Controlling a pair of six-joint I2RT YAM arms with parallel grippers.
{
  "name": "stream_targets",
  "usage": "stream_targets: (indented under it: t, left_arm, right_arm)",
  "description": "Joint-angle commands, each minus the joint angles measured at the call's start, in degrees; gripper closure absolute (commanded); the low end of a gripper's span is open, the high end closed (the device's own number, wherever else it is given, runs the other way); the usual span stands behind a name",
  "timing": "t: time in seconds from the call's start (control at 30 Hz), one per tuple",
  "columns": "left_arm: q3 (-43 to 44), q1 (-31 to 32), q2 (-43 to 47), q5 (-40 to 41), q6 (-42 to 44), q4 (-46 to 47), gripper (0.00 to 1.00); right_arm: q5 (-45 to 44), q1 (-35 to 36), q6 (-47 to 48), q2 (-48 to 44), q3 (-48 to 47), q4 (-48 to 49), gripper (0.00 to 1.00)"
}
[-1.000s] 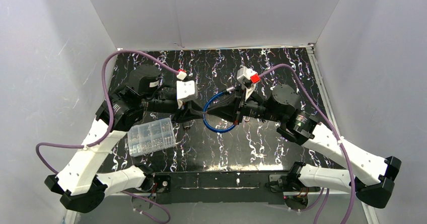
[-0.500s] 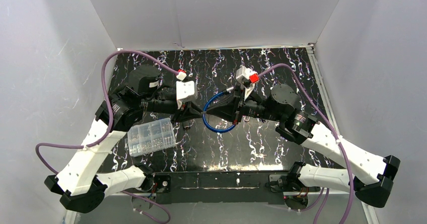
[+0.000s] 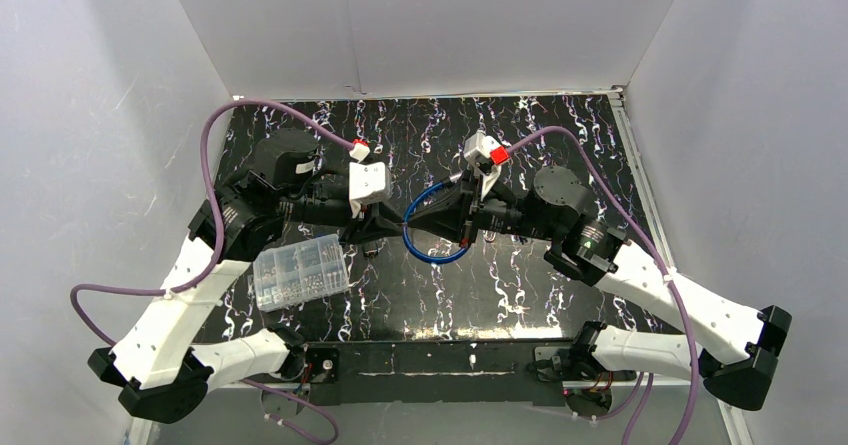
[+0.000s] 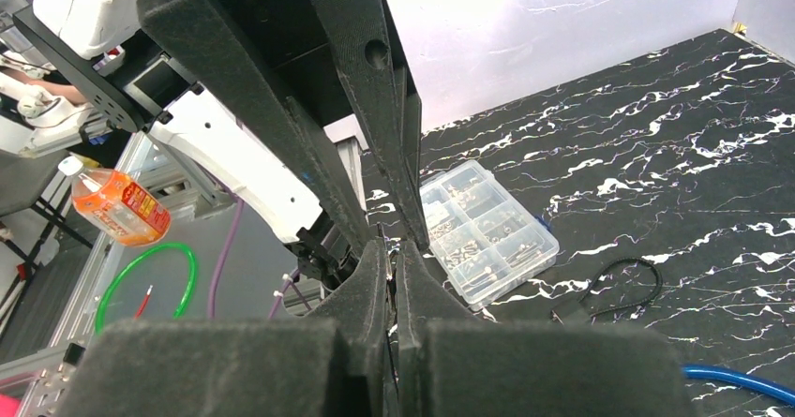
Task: Unlock with the key
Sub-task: Pick up the key from the center of the board.
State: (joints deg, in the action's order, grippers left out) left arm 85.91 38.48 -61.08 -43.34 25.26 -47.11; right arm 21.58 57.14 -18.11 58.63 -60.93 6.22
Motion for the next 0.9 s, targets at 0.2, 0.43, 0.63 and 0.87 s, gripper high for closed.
stream_targets:
  t: [0.2, 0.43, 0.63, 0.87]
  left_arm:
    - [1.58, 0.20, 0.00, 2.28, 0.27, 0.38, 0.98]
    - [3.71, 0.20, -0.37, 5.21, 4.53, -2.07, 1.00]
    - [7.30, 0.21, -2.46, 5.52, 13.86, -11.63, 1.00]
    - [14.22, 5.22, -6.91, 16.55, 30.29, -31.18, 1.00]
  right_arm:
    - [2.54, 0.53, -0.30, 0.17, -1.68, 3.60, 0.97]
    - [0.68, 0.52, 1.63, -2.85, -1.83, -2.44, 0.46]
    - [-5.14, 0.43, 8.02, -6.96, -4.82, -10.58, 0.34]
    - [-10.32, 0.15, 13.61, -8.38, -7.01, -15.08, 0.34]
